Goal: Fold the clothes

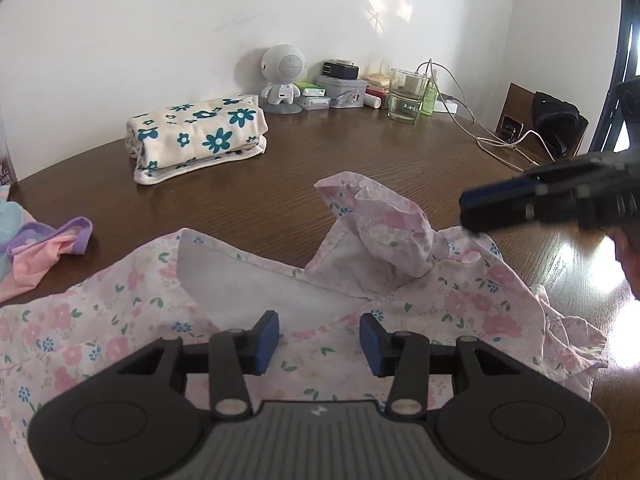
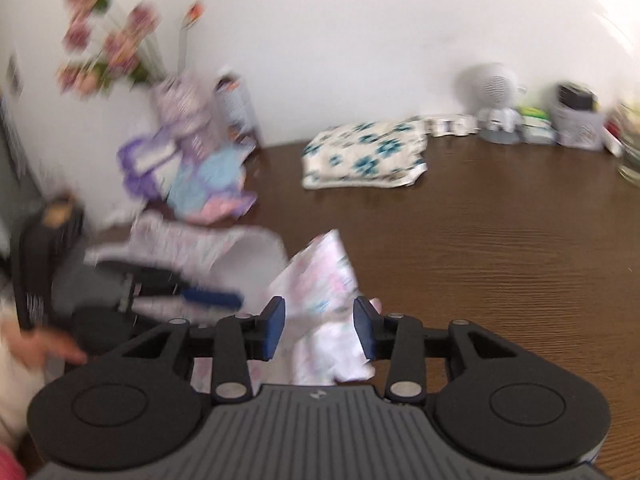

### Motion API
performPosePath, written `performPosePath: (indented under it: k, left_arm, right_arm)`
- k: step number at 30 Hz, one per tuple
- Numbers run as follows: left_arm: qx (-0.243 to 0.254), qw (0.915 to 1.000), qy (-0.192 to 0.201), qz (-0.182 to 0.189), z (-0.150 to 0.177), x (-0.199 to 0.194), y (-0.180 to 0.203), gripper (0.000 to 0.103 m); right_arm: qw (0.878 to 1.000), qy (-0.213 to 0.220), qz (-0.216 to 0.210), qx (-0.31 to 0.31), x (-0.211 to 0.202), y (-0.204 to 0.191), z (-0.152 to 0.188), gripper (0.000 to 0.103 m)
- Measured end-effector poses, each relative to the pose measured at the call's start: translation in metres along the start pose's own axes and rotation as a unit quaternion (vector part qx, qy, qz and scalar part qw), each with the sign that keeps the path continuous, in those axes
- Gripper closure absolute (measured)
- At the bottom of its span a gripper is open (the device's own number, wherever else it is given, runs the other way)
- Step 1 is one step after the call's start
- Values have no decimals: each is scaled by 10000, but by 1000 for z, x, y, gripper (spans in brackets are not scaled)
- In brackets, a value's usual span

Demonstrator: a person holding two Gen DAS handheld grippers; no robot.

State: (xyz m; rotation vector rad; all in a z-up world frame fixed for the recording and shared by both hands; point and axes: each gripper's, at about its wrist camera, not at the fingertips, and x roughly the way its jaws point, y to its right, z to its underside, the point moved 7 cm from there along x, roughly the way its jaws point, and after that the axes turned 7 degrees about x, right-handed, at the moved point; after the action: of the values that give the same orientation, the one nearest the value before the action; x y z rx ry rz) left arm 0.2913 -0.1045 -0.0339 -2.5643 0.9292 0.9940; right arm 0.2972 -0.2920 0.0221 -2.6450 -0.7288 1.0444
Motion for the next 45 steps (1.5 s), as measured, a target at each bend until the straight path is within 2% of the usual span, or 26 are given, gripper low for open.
performPosePath:
  k: [2, 3, 8, 14, 16, 17, 20, 23, 25, 29, 33, 34, 35, 36, 38, 41, 45]
  left_arm:
    - [5, 10000, -8, -2, 0, 0, 0, 60]
    - [21, 10000, -18, -11, 0, 0, 0, 60]
    - [244, 9997, -39, -66, 0, 0, 4, 60]
    - [245, 9997, -21, -14, 0, 0, 2, 59]
    - [227, 9997, -14, 4, 0, 0, 2, 59]
    - [227, 9997, -10, 6, 0, 0, 2, 59]
    - [287, 9996, -3, -33, 0, 0, 4, 59]
    - [329, 9994, 6, -60, 1, 0, 5, 58]
    - [330, 9994, 11, -62, 1, 0, 6, 58]
    - [336, 9994, 17, -71, 1, 0, 7, 56]
    - [479, 9987, 23, -159, 2, 1, 11, 53]
    - [500, 9986, 25, -174, 2, 1, 12, 52]
    - [498, 9986, 26, -177, 2, 1, 12, 52]
    - [488, 9987, 19, -176, 2, 1, 11, 52]
    - [443, 9989, -7, -155, 1, 0, 10, 52]
    - [366, 9991, 120, -160, -3, -10, 5, 52]
    - [264, 9992, 244, -189, -10, -22, -4, 51]
  right_arm:
    - [9997, 16, 254, 15, 6, 14, -7, 65]
    - [9995, -117, 277, -47, 13, 19, -7, 65]
    - [9978, -663, -10, -83, 53, 22, -6, 65]
    - [9944, -1016, -188, -224, 75, 9, 4, 66]
    - [9937, -1032, -98, -425, 77, 2, 9, 75]
    - [9932, -1034, -47, -531, 78, -1, 12, 92]
    - [9926, -854, 279, -819, 74, -8, 14, 98]
    - [9863, -336, 1091, -1193, 60, -7, 8, 100]
    - [9807, -184, 1451, -1299, 51, -3, 7, 100]
    - [9756, -243, 1798, -1238, 53, 9, 15, 100]
    - [9785, -260, 1790, -987, 55, 18, 22, 98]
    - [9831, -205, 1642, -787, 51, 20, 20, 97]
    - [9869, -149, 1492, -586, 46, 22, 17, 91]
    - [9901, -93, 1344, -388, 42, 25, 15, 82]
    - [9921, 25, 1230, -263, 36, 28, 6, 69]
    - [9944, 142, 1037, -132, 34, 33, -6, 67]
    - [9960, -186, 865, -156, 59, 35, -10, 64]
